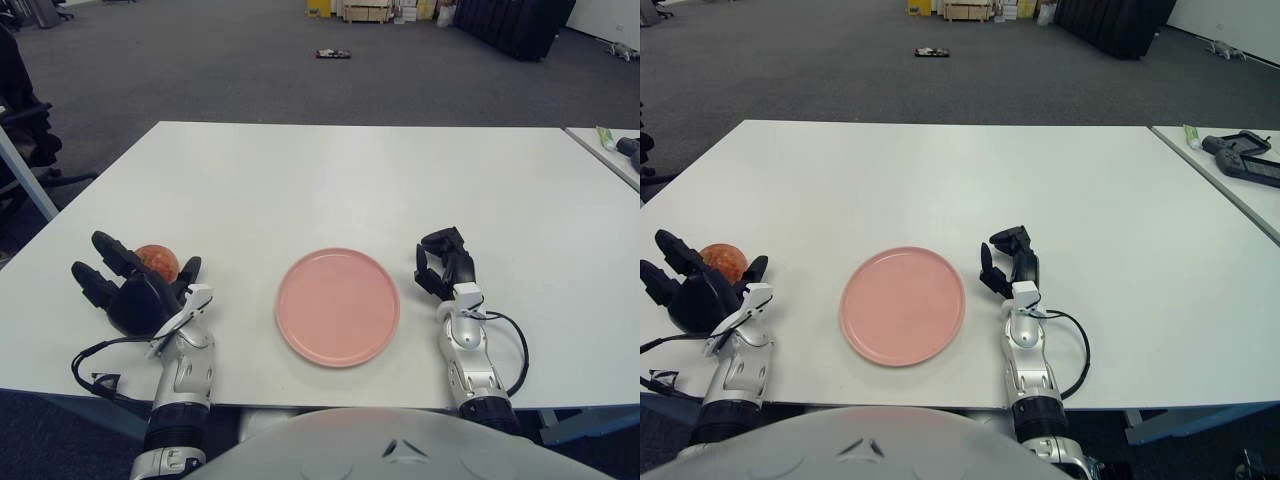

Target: Put the apple into the plate.

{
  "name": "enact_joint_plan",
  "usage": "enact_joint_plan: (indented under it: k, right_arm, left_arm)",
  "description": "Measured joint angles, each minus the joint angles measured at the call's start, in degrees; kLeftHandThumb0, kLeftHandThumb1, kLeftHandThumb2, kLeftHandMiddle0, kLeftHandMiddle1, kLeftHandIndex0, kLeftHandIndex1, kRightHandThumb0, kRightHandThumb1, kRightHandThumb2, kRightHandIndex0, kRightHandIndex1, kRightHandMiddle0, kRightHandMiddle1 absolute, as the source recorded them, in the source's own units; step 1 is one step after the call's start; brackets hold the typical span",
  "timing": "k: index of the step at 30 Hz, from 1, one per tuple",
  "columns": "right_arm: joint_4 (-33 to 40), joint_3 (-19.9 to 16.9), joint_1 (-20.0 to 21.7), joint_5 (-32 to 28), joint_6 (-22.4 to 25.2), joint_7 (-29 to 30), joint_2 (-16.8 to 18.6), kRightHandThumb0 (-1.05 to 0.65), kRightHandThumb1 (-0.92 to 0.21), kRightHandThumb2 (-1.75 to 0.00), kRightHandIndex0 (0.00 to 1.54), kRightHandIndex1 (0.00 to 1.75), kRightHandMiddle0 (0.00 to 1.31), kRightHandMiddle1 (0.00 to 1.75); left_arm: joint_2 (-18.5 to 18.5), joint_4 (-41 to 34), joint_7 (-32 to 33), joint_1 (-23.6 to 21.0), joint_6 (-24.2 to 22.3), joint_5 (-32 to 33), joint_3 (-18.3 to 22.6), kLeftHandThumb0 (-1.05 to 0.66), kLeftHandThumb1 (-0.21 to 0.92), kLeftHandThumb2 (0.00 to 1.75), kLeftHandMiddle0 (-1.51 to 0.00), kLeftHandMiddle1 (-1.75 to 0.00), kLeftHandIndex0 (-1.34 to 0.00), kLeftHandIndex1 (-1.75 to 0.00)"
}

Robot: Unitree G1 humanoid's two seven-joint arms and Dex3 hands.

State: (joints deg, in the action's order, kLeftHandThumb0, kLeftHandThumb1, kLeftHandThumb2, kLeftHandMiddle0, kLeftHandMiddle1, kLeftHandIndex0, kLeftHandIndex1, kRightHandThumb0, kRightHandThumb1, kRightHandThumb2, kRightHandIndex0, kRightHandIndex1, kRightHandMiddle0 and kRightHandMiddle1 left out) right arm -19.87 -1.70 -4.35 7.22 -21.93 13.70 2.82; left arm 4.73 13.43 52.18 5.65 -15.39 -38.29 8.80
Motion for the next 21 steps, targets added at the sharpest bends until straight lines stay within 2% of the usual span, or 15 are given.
enact_joint_plan:
  k: [6, 16, 21]
  right_arm:
    - [-0.6, -0.2, 0.0, 0.0, -1.2, 0.0, 0.0, -0.38, -0.7, -0.84, 0.61, 1.3, 0.33, 1.75]
    - [-0.7, -0.5, 0.1, 0.0, -1.4, -0.4, -0.1, -0.38, -0.7, -0.84, 0.6, 1.29, 0.33, 1.75]
    - [-0.6, -0.5, 0.1, 0.1, -1.4, -0.5, -0.1, -0.38, -0.7, -0.84, 0.6, 1.29, 0.33, 1.75]
  left_arm:
    - [0.4, 2.9, 0.8, -2.3, 0.6, 1.7, 0.4, -1.05, 0.73, 0.29, 0.0, 0.0, 0.0, 0.0]
    - [2.5, 12.5, 3.2, -7.2, 12.8, 9.5, 3.0, -1.03, 0.77, 0.33, 0.0, 0.0, 0.0, 0.0]
    - [3.9, 17.5, 4.9, -9.6, 17.2, 11.5, 3.5, -1.02, 0.79, 0.35, 0.0, 0.0, -0.02, -0.02]
